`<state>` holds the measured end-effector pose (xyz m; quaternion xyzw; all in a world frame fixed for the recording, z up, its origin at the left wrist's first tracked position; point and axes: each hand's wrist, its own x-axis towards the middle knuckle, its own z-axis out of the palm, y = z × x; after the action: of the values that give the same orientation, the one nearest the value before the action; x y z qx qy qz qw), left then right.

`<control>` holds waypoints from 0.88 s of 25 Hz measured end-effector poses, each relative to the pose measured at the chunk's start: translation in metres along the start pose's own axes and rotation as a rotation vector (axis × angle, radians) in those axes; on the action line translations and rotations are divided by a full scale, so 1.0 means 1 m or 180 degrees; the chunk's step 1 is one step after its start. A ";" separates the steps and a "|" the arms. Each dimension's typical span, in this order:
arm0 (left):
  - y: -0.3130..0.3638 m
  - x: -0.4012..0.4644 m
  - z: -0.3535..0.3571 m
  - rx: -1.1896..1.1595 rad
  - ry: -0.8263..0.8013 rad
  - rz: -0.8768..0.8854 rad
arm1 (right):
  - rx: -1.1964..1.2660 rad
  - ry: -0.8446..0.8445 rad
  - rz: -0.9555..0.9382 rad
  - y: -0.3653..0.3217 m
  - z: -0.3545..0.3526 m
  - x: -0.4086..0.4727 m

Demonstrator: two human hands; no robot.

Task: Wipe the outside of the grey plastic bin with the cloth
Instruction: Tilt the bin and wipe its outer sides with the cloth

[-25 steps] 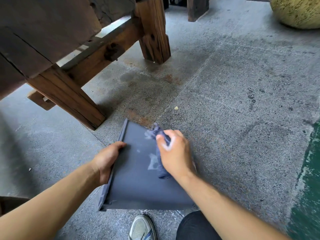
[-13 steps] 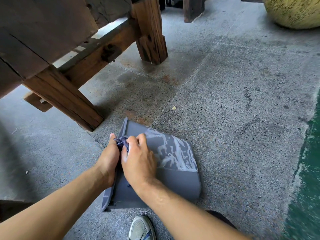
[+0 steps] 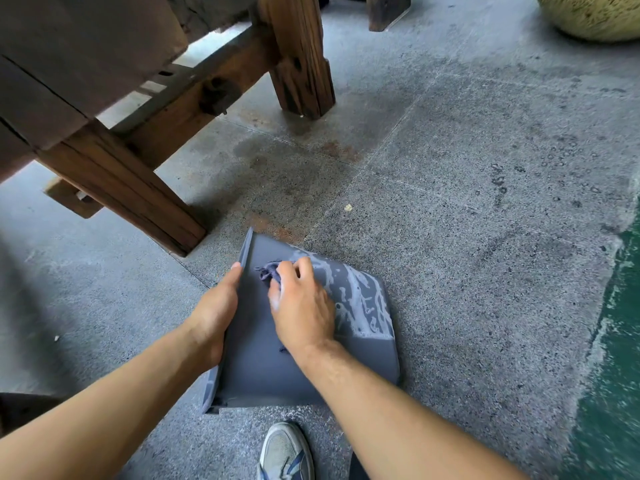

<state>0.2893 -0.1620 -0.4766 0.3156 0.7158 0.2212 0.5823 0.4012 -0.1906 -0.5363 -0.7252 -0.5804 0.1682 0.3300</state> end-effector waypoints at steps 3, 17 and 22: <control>0.002 -0.003 0.000 0.0103 0.0121 -0.0121 | -0.0091 -0.0095 0.0131 0.013 0.000 0.004; -0.005 0.007 -0.002 -0.0036 0.0170 -0.0208 | -0.0493 -0.0327 0.0334 0.106 -0.014 0.010; -0.008 0.009 -0.006 -0.0108 0.0138 -0.0326 | -0.0486 -0.0316 0.0504 0.126 -0.015 0.003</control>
<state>0.2803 -0.1610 -0.4873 0.2637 0.7397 0.2100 0.5824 0.5034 -0.2052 -0.6095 -0.7826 -0.5480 0.1848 0.2304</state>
